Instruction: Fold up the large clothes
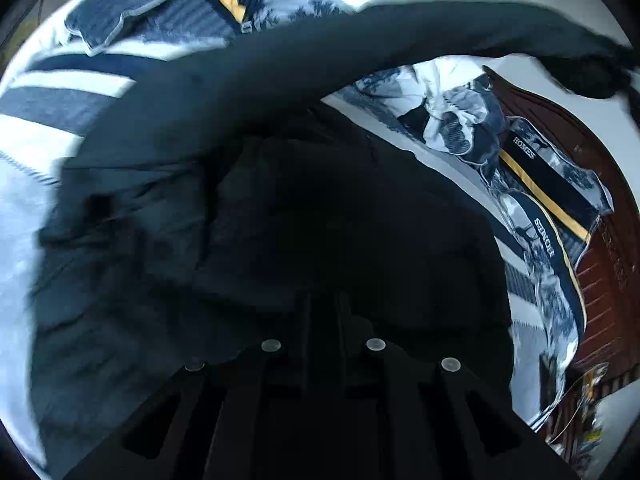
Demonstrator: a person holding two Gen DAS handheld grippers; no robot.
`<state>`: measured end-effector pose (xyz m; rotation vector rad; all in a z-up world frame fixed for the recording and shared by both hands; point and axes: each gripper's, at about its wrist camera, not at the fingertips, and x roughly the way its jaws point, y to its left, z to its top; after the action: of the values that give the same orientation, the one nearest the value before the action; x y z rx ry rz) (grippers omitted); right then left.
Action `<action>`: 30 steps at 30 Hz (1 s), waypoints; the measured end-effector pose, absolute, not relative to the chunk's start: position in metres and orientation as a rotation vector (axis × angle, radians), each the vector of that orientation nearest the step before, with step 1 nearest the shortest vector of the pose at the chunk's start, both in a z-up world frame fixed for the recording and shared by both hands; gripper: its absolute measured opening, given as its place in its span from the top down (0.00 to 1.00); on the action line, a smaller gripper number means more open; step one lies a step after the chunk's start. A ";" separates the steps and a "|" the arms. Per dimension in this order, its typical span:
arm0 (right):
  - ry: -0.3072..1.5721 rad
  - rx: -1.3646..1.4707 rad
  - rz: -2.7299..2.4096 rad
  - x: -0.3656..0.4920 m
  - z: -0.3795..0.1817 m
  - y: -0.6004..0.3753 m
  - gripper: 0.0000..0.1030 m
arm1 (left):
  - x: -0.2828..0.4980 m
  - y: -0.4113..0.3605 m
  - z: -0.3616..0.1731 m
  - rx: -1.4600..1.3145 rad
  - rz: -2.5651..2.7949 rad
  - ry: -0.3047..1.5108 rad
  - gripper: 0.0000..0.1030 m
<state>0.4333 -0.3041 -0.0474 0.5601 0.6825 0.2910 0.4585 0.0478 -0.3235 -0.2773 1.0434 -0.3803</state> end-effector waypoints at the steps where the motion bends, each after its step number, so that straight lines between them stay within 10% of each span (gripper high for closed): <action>1: 0.681 0.552 0.288 0.433 -0.043 -0.305 0.97 | 0.476 0.053 -0.329 -0.294 -0.308 1.058 0.89; 16: 0.934 0.508 0.041 0.414 -0.226 -0.378 0.97 | 0.471 0.199 -0.371 -0.750 -0.083 1.062 0.96; 22: 0.955 0.635 -0.021 0.395 -0.273 -0.420 0.97 | 0.437 0.198 -0.325 -0.621 -0.024 0.946 0.52; 30: 1.052 0.718 -0.034 0.378 -0.307 -0.420 0.84 | 0.463 0.169 -0.276 -0.382 -0.052 0.858 0.38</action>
<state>0.3784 -0.4203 -0.3073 0.7181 1.0517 -0.0340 0.4635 0.1693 -0.2764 -0.3822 0.8583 -0.0517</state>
